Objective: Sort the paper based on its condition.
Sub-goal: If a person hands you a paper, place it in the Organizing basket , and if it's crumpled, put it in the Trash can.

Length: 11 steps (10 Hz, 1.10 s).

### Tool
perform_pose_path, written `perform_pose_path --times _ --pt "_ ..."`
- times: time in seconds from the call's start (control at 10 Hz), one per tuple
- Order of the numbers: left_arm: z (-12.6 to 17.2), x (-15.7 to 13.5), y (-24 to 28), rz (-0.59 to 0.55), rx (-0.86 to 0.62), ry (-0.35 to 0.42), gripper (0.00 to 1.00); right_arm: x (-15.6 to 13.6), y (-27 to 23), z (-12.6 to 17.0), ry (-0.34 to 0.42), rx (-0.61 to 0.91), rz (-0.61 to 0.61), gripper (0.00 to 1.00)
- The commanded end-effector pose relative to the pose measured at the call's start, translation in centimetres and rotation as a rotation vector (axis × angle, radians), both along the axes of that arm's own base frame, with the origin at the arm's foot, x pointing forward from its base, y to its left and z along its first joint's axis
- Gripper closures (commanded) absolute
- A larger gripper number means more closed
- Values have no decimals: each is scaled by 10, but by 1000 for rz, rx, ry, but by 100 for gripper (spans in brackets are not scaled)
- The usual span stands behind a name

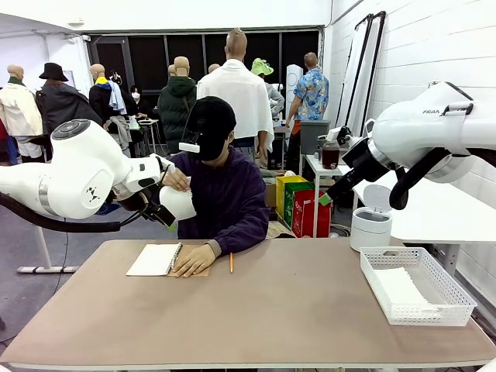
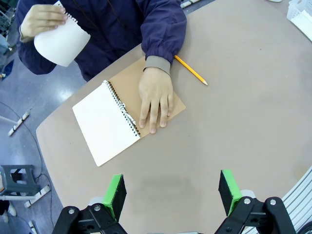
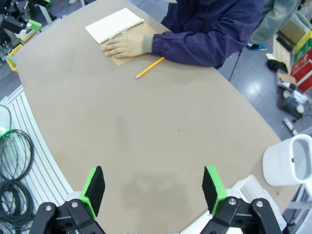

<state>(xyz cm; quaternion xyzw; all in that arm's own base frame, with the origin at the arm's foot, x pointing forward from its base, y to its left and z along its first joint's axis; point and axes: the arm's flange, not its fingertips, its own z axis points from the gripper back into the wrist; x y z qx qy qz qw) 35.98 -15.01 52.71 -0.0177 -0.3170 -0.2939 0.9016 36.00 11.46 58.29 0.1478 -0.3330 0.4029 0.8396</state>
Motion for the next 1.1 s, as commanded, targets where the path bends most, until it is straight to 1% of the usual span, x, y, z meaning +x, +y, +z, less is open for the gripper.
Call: perform_pose_path --times 0.0,1.0 --pt "0 0 1 1 -4 7 0 2 -1 -1 3 -1 -3 0" --pt "0 0 1 1 -4 7 0 2 -1 -1 3 -1 -3 0"
